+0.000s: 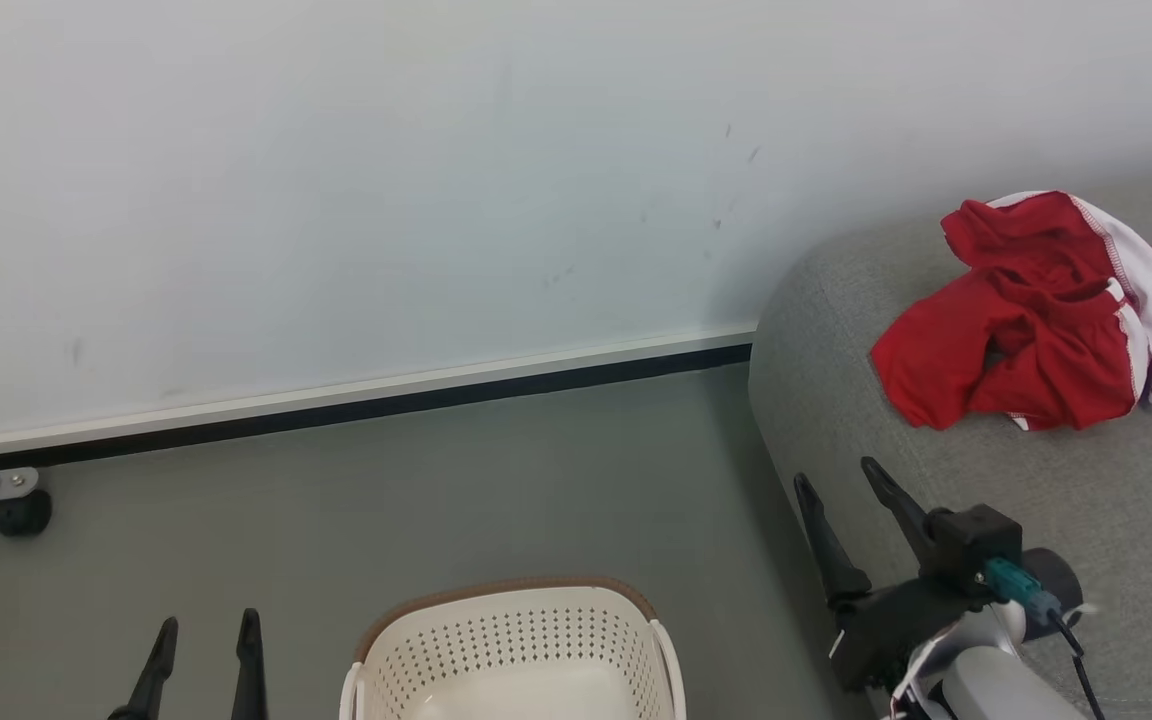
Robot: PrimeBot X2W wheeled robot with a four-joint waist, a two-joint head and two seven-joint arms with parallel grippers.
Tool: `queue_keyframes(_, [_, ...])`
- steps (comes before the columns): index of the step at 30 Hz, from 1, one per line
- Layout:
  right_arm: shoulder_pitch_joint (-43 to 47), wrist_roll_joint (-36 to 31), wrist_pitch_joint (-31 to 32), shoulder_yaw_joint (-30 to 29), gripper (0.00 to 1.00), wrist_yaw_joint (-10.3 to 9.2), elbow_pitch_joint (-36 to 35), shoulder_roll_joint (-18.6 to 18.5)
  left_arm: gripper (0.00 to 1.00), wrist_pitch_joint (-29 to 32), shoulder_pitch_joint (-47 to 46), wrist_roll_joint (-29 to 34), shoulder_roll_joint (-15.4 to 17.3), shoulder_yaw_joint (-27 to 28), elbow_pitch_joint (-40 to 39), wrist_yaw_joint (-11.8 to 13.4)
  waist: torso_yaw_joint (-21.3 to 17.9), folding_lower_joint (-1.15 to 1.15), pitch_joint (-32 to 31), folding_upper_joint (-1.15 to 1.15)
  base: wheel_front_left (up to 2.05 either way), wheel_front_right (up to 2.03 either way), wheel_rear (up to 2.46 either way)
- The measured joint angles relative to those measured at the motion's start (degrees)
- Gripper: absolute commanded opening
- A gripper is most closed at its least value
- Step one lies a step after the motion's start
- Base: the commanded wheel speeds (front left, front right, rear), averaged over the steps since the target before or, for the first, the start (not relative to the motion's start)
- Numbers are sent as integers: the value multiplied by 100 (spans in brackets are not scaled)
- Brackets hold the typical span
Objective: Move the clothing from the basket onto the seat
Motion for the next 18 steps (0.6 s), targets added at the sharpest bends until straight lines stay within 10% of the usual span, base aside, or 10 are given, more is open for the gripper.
queue_keyframes(18, [1324, -175, 0, -481, 100, -439, -1766, -140, 100, 0, 933, 420, -229, 726, -920, 52, 37, 0, 90, 0, 0, 0, 0])
